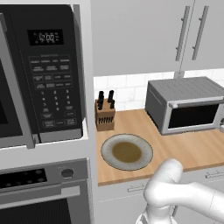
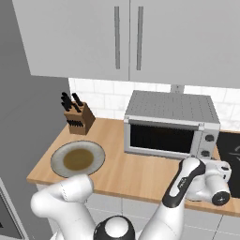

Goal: Pick up the kebab skewer and baguette bread, and place them inside the toaster oven. Close the toaster oven door and start by setting the timer.

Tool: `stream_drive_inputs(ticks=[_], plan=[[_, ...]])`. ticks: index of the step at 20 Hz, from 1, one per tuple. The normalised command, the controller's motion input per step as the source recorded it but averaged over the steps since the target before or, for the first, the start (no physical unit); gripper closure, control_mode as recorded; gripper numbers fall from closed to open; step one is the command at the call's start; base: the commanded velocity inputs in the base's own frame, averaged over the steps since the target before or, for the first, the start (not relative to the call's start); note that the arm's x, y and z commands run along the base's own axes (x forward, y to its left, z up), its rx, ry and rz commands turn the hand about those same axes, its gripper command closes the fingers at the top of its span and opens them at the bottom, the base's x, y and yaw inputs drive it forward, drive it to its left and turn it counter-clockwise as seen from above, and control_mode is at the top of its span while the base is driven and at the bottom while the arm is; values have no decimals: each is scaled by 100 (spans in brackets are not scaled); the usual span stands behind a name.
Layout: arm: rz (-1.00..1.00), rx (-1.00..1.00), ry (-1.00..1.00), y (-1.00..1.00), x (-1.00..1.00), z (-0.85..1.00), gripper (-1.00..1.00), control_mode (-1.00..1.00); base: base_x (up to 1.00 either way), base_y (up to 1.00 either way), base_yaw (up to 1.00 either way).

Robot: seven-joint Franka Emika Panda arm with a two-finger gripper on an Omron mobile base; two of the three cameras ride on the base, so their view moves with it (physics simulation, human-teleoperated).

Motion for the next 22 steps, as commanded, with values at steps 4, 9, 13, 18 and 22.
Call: stream_drive_inputs(ticks=[4,9,13,18,22], plan=[[11,0,-2,-31,3,-10,-100,-100,0,0,0],[4,0,0,-3,14,-1,-100,-100,0,0,0],[0,0,0,0,6,-1,-100,-100,0,0,0],[0,0,0,0,7,-8,-100,-100,0,0,0],[-3,0,0,17,6,-12,-100,-100,0,0,0]])
